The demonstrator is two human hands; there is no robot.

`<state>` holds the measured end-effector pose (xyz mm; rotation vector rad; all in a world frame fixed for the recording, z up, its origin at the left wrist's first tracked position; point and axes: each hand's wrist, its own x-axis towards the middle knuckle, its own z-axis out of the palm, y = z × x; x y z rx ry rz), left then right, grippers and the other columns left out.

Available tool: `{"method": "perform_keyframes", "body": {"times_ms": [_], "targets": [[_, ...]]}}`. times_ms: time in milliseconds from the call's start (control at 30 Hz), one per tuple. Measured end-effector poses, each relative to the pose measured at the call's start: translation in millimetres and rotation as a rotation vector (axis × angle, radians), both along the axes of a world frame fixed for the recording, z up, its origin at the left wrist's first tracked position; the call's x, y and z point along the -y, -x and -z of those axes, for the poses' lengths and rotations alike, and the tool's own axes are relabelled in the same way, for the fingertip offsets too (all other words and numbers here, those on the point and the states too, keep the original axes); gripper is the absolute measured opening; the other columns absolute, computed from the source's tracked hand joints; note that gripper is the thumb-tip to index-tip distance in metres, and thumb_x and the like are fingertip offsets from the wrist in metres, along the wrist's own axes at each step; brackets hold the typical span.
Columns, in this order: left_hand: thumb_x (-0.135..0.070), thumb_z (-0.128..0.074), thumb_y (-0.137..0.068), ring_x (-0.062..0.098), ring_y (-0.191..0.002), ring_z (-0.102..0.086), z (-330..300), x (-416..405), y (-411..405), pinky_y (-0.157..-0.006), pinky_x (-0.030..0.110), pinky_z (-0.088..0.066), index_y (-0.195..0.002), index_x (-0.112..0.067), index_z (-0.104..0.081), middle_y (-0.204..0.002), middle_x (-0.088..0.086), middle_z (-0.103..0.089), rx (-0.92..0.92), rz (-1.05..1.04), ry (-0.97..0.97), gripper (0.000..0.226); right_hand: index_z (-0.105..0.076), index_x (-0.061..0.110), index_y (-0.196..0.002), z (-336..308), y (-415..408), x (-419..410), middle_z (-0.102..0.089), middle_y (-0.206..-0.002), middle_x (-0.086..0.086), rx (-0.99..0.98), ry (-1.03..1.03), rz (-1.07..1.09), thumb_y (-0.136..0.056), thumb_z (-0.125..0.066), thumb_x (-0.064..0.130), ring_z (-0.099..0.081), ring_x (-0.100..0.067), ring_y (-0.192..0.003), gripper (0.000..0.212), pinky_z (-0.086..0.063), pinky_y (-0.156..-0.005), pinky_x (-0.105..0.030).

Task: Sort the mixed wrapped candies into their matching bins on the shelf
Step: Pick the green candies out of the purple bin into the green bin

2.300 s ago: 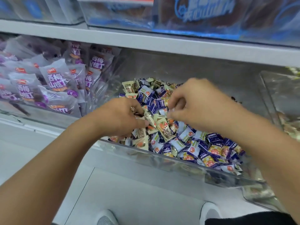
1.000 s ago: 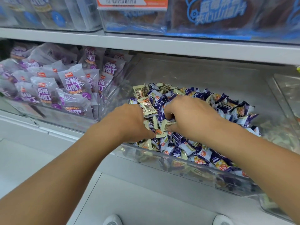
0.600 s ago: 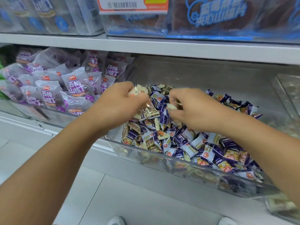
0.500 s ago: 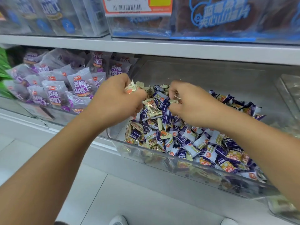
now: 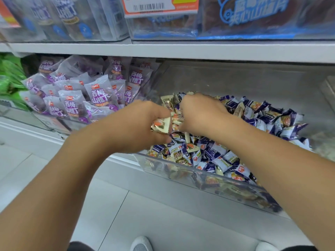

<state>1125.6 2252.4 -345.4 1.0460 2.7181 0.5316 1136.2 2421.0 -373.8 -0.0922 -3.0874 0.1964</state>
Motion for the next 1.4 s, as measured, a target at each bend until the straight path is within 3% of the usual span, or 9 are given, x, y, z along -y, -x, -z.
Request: {"method": "perform_keyframes", "body": {"times_ms": [167,433,600,800,1000,1100,1200,1267,1400], "targets": [[-0.015,-0.083,-0.077,0.005,-0.051,-0.057,18.8,-19.1,3.0,-0.051,0.020,-0.048,-0.081,-0.021,-0.069,-0.064,-0.010,-0.062,0.353,0.109,0.038,0.016,-0.043,0.012,-0.062,-3.0,-17.6,-18.3,-0.043,-0.058,-0.001,0.040,-0.034,-0.067,-0.083,-0.068,0.040,-0.043,-0.020,-0.051,0.043,-0.030,-0.047,-0.026],[-0.016,-0.083,-0.074,0.010,-0.069,-0.063,28.4,-28.5,20.1,-0.064,0.029,-0.051,-0.079,-0.025,-0.066,-0.076,-0.007,-0.070,0.200,0.112,0.222,0.020,-0.065,-0.004,-0.093,-17.6,-38.9,-39.5,-0.042,-0.067,-0.008,0.059,0.388,-0.012,-0.083,-0.061,0.042,-0.033,-0.018,-0.052,0.047,-0.030,-0.053,-0.030],[-0.020,-0.079,-0.080,0.004,-0.065,-0.059,26.4,-34.0,28.5,-0.058,0.024,-0.044,-0.087,-0.022,-0.063,-0.076,-0.007,-0.064,-0.019,-0.002,-0.110,0.018,-0.035,0.004,-0.060,-20.1,-27.0,-46.2,-0.034,-0.054,-0.011,0.331,0.911,0.171,-0.066,-0.074,0.039,-0.038,-0.025,-0.060,0.053,-0.032,-0.054,-0.032],[-0.008,-0.073,-0.086,0.012,-0.064,-0.058,26.6,-35.9,29.6,-0.063,0.038,-0.062,-0.089,-0.019,-0.064,-0.074,-0.003,-0.060,0.289,-0.262,-0.482,0.015,-0.063,0.005,-0.087,-19.8,-39.0,-52.0,-0.065,-0.078,-0.018,0.435,1.838,0.338,-0.072,-0.040,0.020,-0.061,-0.029,-0.056,0.032,-0.040,-0.039,-0.020],[-0.003,-0.063,-0.088,0.027,-0.071,-0.069,35.1,-36.0,21.2,-0.063,0.043,-0.061,-0.096,-0.016,-0.062,-0.082,0.007,-0.065,0.264,-0.334,-0.378,0.015,-0.068,0.004,-0.087,-12.8,-35.2,-40.4,-0.066,-0.084,-0.016,0.414,2.005,0.460,-0.088,-0.058,0.047,-0.053,-0.018,-0.049,0.044,-0.035,-0.035,-0.013],[-0.010,-0.059,-0.089,0.017,-0.073,-0.063,36.3,-31.8,16.4,-0.058,0.026,-0.049,-0.099,-0.018,-0.061,-0.084,0.000,-0.065,0.041,-0.255,-0.195,0.013,-0.058,0.014,-0.073,-10.1,-33.2,-36.6,-0.054,-0.065,-0.003,0.316,1.716,0.347,-0.087,-0.070,0.035,-0.038,-0.009,-0.041,0.028,-0.027,-0.032,-0.014],[-0.013,-0.060,-0.090,0.017,-0.076,-0.058,33.5,-28.7,12.0,-0.057,0.027,-0.042,-0.101,-0.017,-0.060,-0.084,0.000,-0.064,-0.064,-0.248,-0.181,0.012,-0.068,0.013,-0.070,-1.3,-30.3,-34.9,-0.059,-0.057,0.001,0.150,0.759,0.072,-0.082,-0.077,0.036,-0.043,-0.007,-0.039,0.027,-0.036,-0.035,-0.017],[-0.015,-0.063,-0.090,0.022,-0.079,-0.057,32.3,-27.4,10.8,-0.062,0.030,-0.038,-0.101,-0.017,-0.060,-0.086,0.000,-0.063,-0.133,-0.251,-0.188,0.012,-0.078,0.022,-0.083,4.5,-29.4,-30.3,-0.071,-0.072,0.005,0.168,0.297,-0.155,-0.080,-0.077,0.039,-0.063,-0.007,-0.059,0.017,-0.057,-0.059,-0.023],[-0.017,-0.067,-0.089,0.025,-0.080,-0.058,31.9,-28.2,9.9,-0.067,0.028,-0.042,-0.101,-0.019,-0.060,-0.088,0.001,-0.063,-0.176,-0.253,-0.178,0.014,-0.067,0.035,-0.123,3.9,-26.9,-19.5,-0.069,-0.116,0.002,0.231,-0.058,-0.209,-0.077,-0.081,0.046,-0.064,-0.024,-0.104,0.049,-0.047,-0.076,-0.031]]}}
